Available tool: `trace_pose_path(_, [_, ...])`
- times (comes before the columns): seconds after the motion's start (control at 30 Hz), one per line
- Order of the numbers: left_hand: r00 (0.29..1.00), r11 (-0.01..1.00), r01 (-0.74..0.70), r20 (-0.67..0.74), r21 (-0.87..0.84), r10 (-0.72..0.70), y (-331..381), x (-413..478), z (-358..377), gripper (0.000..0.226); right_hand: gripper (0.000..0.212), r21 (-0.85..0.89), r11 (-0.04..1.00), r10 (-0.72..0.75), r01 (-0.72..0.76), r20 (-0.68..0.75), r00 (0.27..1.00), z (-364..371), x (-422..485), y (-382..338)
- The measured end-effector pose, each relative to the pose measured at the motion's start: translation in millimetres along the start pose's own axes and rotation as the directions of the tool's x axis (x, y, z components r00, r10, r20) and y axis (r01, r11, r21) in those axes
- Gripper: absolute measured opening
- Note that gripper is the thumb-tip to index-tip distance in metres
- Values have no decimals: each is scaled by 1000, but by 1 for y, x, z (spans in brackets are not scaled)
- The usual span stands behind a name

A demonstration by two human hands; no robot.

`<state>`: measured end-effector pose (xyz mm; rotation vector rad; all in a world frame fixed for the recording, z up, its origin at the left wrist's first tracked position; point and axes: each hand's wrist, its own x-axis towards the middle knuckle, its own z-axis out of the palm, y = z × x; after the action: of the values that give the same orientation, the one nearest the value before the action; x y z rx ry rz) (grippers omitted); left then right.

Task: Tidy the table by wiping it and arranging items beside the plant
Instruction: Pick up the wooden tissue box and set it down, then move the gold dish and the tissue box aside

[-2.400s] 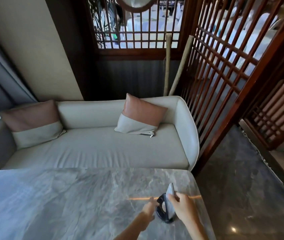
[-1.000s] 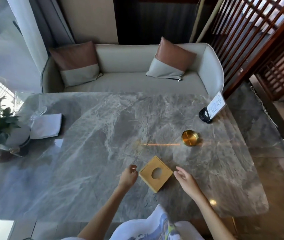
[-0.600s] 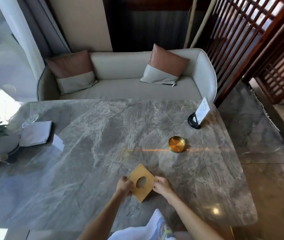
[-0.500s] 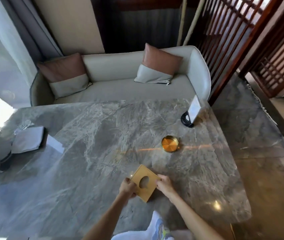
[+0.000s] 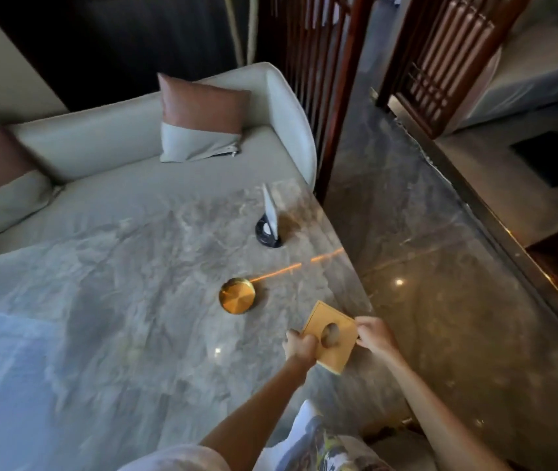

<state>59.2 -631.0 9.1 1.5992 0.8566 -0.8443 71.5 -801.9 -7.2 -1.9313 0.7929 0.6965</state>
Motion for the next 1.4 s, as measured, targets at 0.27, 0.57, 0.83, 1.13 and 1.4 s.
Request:
trace_pose_path(0.27, [998,998,56,31,-5,-55,-5,5,-4,35,38,-71,996,60,-57,40,997,-8,13,10])
trace_pose_path(0.57, [962,996,-28,-271,-88,3,33,51,-107,38,34,-395,903,-174,169,24,984,28,46,-91])
trace_pose_path(0.83, [912,985,55,-394,-165,-117,63,81,-170,43,22,-420,826,-245,377,333,910,121,55,-166])
trace_pose_path(1.13, [965,982,110,-219,-156,-143,73,92,-157,46,29,-67,996,0,51,610,793,162,66,-160])
trace_pose_path(1.4, [993,990,-52,-110,-134,37,101,89,-98,47,23,179,984,-69,-1,388,919,110,89,-141])
